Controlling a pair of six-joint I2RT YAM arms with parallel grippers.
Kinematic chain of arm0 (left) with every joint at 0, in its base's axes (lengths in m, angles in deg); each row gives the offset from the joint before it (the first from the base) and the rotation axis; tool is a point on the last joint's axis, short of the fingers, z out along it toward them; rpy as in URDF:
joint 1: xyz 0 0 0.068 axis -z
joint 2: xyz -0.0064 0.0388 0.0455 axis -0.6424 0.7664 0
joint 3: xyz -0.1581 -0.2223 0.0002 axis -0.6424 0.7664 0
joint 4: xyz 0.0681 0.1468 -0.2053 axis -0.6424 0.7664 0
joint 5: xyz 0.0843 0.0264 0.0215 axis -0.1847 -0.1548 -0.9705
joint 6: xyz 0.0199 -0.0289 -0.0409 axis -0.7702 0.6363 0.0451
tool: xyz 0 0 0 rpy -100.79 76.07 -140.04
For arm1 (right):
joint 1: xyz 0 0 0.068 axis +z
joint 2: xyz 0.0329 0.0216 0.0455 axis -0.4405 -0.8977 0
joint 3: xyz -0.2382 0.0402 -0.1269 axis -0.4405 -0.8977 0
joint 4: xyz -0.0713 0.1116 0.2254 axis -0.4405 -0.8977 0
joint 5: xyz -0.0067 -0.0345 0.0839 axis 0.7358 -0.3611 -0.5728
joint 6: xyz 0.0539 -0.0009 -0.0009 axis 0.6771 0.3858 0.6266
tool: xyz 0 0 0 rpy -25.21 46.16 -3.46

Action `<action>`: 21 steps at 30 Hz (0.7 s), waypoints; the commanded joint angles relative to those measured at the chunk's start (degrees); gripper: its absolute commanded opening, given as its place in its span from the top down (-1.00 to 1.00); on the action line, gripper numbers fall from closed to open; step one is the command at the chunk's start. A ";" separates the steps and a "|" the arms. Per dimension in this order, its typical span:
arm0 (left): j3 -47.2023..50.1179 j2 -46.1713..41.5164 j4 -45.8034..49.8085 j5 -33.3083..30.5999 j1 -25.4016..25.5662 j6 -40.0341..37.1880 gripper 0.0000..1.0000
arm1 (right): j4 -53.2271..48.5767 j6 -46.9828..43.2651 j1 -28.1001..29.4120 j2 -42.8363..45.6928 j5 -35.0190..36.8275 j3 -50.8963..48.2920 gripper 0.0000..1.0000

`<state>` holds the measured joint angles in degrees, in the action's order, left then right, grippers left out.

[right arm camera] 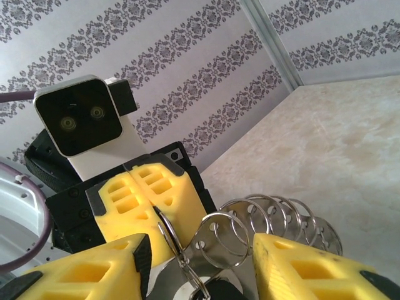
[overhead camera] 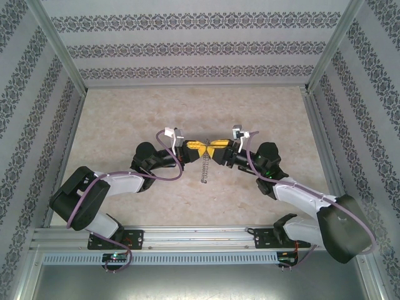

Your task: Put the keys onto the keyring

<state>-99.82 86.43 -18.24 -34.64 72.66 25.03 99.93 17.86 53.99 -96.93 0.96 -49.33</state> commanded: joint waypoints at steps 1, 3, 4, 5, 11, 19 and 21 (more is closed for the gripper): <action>-2.23 -0.56 -4.61 0.93 0.80 0.92 1.00 | 5.77 1.50 -0.26 -1.09 -2.89 2.11 0.11; -2.35 -0.46 -4.61 0.85 0.80 0.91 1.00 | 6.21 1.75 -0.12 -1.70 -3.60 2.53 0.24; -2.41 -0.52 -4.61 0.78 0.80 0.96 1.00 | 6.39 1.90 -0.04 -1.97 -3.88 2.64 0.32; -2.51 -0.42 -4.61 0.80 0.80 0.92 1.00 | 6.55 1.95 -0.08 -2.25 -4.19 2.74 0.43; -2.81 -0.26 -4.35 0.75 0.80 0.74 1.00 | 7.23 1.95 -0.06 -2.82 -4.77 2.41 0.95; -2.04 -1.38 -2.00 -0.71 0.43 -0.97 0.90 | 5.76 0.62 -0.85 -2.46 -4.31 2.01 1.00; -1.80 -3.09 0.46 -1.17 -0.34 -2.25 0.65 | 3.51 -0.78 -1.37 -2.25 -4.55 2.83 1.00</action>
<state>-100.59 86.16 -17.78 -35.73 72.59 25.34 103.74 19.22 53.23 -99.33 -2.41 -48.08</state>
